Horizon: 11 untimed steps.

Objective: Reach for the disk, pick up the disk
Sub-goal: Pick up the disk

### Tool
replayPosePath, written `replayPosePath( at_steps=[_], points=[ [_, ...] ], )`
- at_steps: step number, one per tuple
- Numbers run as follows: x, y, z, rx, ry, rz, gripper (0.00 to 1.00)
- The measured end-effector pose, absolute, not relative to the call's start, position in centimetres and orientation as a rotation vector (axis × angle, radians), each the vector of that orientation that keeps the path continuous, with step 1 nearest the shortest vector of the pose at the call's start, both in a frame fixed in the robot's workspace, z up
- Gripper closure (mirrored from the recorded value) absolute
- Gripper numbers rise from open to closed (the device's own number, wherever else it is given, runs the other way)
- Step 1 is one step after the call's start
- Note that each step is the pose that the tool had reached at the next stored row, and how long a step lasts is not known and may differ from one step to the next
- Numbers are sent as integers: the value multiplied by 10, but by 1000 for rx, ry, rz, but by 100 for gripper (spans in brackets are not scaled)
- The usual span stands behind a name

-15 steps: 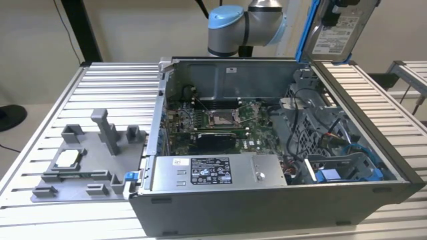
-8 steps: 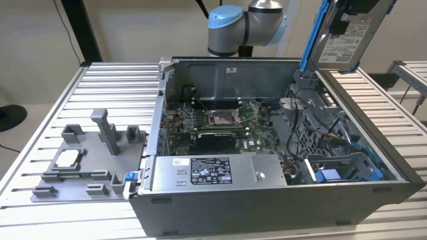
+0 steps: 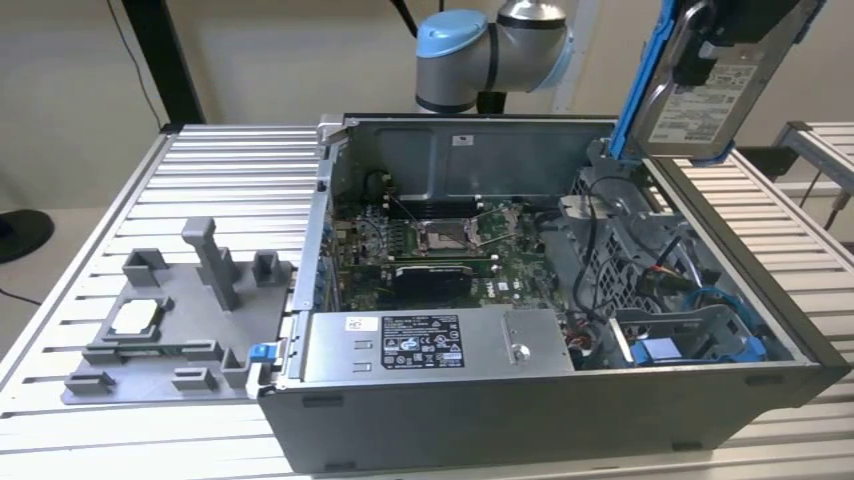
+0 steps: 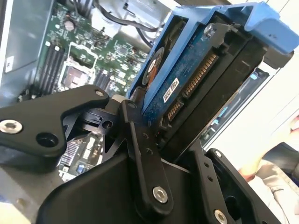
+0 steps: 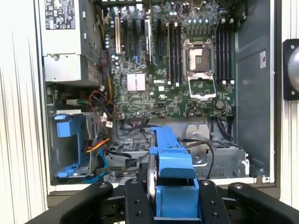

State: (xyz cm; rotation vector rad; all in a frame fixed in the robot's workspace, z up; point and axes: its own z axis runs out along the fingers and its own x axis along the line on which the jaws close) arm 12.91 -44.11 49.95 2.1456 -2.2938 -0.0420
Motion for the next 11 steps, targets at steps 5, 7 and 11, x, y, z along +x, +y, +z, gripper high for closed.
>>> replayPosePath(
  at_steps=[5,7,11],
  points=[
    [129,-459,498,2145,-2293,-43,100],
    [129,-466,498,2145,-2293,-44,100],
    [129,-480,496,2145,-2292,-44,100]
  ],
)
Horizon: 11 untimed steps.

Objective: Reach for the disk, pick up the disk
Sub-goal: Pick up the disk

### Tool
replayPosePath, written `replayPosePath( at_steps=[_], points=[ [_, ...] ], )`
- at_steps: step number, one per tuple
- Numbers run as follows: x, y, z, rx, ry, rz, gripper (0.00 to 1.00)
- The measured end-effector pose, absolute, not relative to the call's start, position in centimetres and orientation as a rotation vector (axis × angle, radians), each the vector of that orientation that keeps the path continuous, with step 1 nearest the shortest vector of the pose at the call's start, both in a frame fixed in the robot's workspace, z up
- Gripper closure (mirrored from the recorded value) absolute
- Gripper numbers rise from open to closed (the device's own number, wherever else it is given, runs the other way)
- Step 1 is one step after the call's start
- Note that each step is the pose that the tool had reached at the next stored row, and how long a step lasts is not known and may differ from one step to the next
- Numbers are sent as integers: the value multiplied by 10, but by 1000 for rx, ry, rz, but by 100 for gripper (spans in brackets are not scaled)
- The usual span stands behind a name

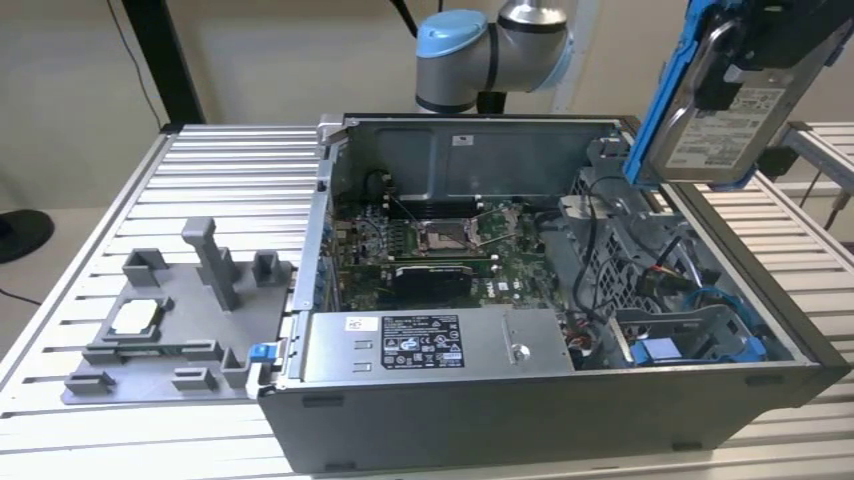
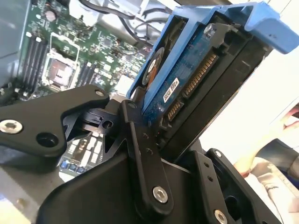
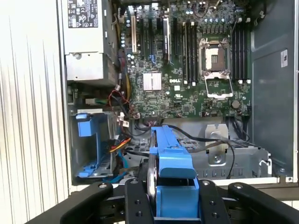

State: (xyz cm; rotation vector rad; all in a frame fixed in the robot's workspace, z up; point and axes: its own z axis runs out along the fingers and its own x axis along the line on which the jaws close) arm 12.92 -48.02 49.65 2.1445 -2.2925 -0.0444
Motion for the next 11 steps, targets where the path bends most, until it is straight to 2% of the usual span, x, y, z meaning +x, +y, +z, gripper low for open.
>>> replayPosePath(
  at_steps=[11],
  points=[
    [129,-518,494,2144,-2291,-46,100]
  ],
)
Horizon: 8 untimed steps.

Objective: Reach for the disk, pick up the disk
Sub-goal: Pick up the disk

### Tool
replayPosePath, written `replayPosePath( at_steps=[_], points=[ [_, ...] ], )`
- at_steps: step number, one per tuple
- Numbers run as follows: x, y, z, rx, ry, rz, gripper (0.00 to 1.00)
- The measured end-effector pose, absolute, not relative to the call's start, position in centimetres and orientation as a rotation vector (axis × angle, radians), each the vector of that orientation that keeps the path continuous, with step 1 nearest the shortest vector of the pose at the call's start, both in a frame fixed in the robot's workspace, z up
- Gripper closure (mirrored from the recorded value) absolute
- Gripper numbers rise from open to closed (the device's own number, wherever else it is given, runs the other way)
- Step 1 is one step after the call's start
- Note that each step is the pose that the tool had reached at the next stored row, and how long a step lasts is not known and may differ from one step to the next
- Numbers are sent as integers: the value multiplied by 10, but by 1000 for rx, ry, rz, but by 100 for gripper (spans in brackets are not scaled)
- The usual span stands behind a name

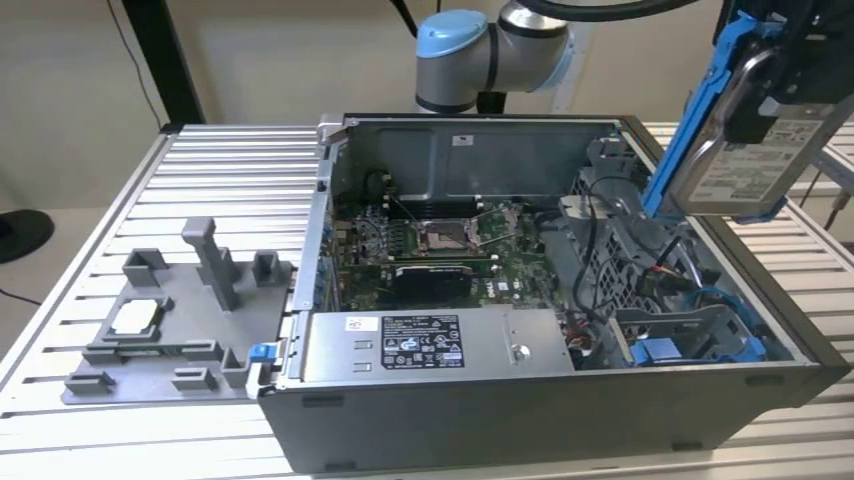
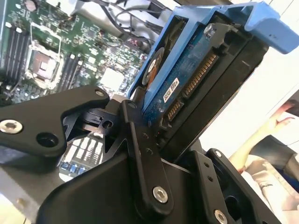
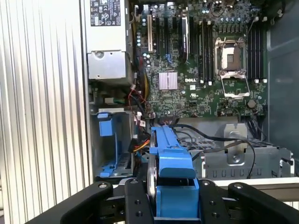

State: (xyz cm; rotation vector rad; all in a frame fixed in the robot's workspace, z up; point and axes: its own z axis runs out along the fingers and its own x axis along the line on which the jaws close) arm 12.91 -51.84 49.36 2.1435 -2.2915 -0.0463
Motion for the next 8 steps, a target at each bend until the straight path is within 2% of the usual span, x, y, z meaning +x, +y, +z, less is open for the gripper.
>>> replayPosePath(
  at_steps=[8],
  points=[
    [129,-546,491,2143,-2291,-47,100]
  ],
)
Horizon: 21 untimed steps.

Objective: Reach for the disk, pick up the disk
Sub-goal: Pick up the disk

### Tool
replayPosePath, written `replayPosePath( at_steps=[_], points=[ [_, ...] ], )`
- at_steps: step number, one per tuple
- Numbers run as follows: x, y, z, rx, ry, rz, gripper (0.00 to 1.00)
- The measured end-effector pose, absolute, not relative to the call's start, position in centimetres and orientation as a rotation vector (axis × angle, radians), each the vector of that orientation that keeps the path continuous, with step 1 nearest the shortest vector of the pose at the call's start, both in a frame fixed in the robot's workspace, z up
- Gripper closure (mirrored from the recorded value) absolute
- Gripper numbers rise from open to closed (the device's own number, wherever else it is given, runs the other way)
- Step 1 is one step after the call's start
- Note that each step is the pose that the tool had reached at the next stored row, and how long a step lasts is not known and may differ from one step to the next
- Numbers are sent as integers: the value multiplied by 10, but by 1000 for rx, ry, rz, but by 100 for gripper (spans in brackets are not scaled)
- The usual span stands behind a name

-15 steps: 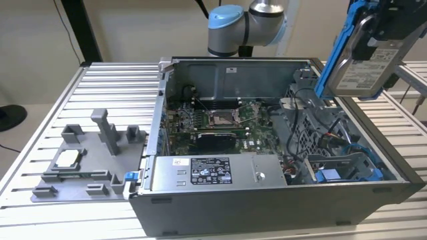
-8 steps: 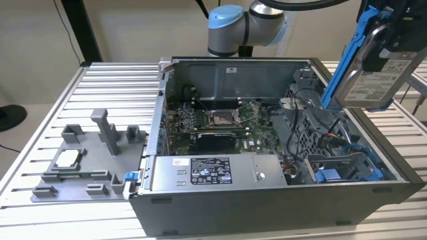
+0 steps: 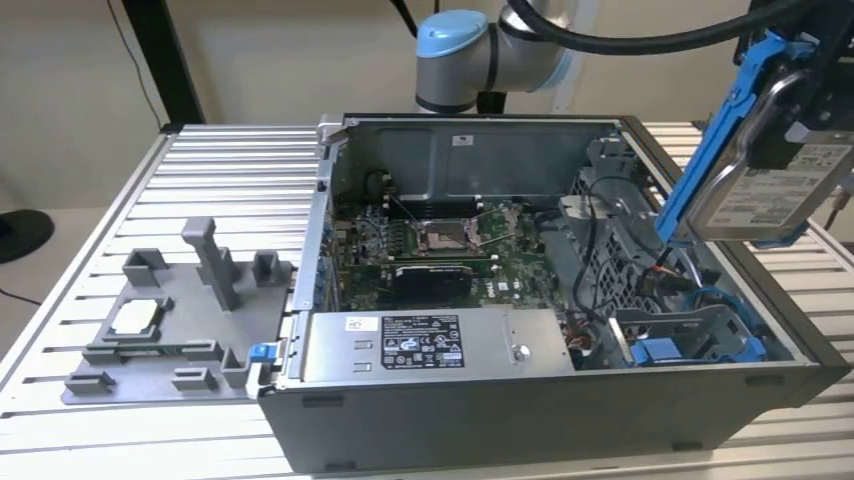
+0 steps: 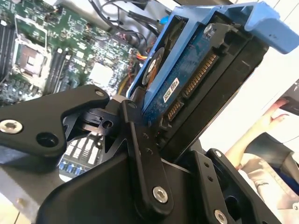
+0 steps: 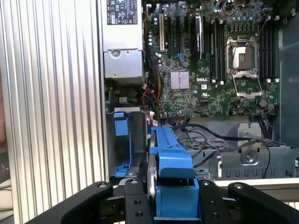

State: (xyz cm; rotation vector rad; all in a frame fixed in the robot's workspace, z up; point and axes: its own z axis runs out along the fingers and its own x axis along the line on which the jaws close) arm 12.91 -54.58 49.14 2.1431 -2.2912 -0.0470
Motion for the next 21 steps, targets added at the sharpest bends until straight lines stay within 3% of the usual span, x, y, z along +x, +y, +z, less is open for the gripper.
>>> replayPosePath(
  at_steps=[15,21],
  points=[
    [121,-590,482,2143,-2291,-47,100],
    [118,-594,480,2143,-2291,-47,100]
  ],
)
